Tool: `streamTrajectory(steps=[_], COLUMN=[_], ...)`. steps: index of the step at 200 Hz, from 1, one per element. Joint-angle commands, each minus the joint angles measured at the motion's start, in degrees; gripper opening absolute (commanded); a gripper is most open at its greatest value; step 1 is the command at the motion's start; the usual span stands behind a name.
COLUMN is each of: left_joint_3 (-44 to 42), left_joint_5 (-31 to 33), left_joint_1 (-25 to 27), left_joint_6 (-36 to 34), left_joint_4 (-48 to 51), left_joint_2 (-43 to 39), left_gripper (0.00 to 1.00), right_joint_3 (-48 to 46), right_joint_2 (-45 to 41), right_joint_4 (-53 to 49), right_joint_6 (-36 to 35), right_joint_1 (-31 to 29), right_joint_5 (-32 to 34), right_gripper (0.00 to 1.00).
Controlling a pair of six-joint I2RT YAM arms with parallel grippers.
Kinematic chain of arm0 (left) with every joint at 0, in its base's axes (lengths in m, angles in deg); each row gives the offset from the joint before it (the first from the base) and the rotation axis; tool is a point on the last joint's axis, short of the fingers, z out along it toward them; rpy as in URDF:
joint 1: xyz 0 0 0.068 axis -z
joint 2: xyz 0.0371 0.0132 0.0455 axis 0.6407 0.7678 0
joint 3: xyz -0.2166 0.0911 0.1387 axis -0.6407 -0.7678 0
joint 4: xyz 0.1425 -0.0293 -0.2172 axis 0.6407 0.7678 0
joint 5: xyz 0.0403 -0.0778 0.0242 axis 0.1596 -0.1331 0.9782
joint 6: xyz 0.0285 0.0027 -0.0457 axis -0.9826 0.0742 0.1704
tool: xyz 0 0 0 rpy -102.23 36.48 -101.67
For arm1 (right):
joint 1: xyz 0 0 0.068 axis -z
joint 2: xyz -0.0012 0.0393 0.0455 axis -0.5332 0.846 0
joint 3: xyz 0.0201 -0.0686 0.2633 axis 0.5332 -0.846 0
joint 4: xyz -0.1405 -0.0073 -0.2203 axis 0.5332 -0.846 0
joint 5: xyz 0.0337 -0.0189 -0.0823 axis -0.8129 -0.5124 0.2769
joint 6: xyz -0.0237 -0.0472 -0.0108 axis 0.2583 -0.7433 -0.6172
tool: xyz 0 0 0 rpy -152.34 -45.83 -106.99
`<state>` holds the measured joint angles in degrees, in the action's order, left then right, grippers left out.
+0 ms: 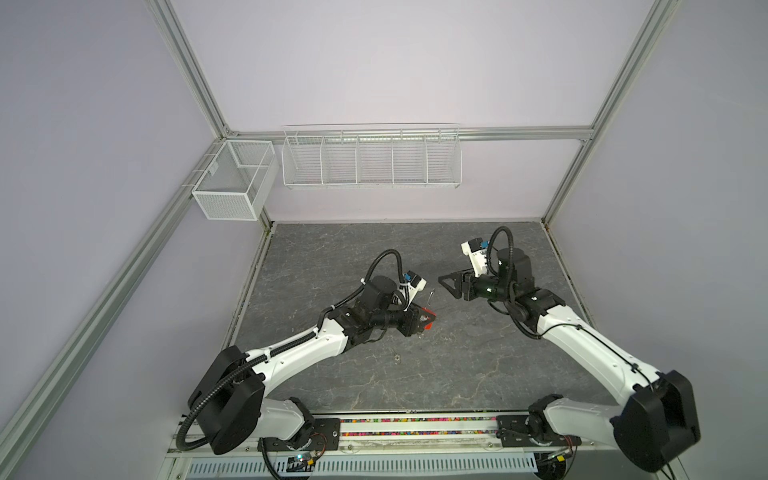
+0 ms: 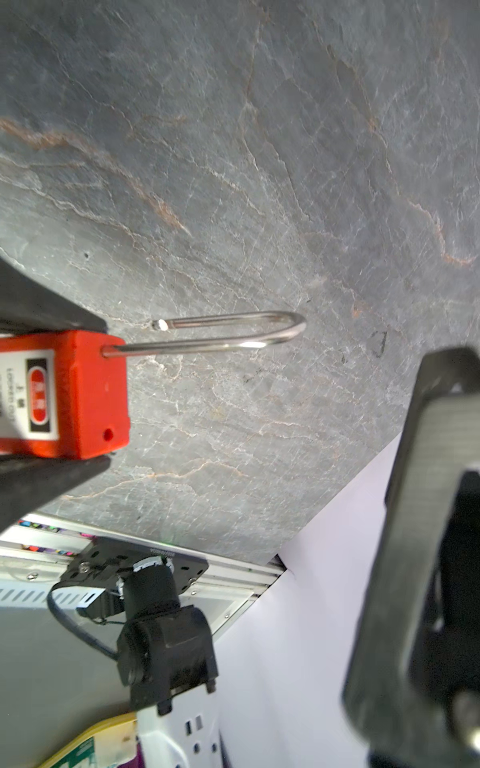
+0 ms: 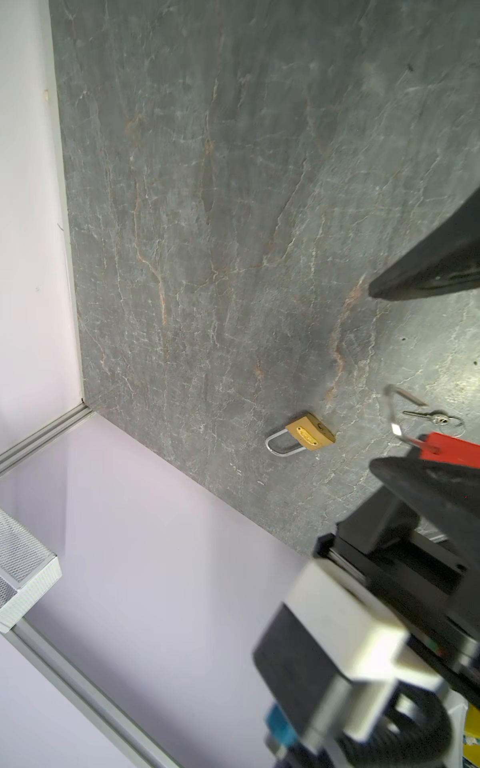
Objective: Unlock with the key
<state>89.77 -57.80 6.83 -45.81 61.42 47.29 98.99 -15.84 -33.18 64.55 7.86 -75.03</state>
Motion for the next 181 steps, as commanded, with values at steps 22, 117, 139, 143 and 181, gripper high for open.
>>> streamTrajectory(steps=[22, 117, 139, 143, 181], left_joint_3=[0.2, -2.3, -2.6, -2.7, -2.5], left_joint_5=[-1.7, -10.7, -12.2, -12.2, -10.7], left_joint_1=[-3.8, -3.8, -3.8, -3.8, -3.8], left_joint_6=[4.3, 6.3, 6.1, 6.0, 4.6], left_joint_4=[-5.3, -11.5, -12.2, -12.2, -10.1], left_joint_2=[2.5, 2.0, 1.7, 1.7, 1.6], left_gripper=[0.00, 0.00, 0.00, 0.00, 0.00], right_joint_3=[-4.9, 1.9, 4.6, 5.1, 8.3], right_joint_2=[1.1, 13.7, 16.5, 17.0, 21.0], right_joint_4=[-3.1, 4.9, 4.6, 4.6, 5.0], right_joint_6=[-1.4, 1.0, 0.5, 0.4, 0.1], right_joint_1=[0.3, -0.1, -0.3, -0.3, -0.4], right_joint_5=[-1.7, -4.8, -5.0, -5.0, -6.7], right_gripper=[0.68, 0.67, 0.67, 0.67, 0.66])
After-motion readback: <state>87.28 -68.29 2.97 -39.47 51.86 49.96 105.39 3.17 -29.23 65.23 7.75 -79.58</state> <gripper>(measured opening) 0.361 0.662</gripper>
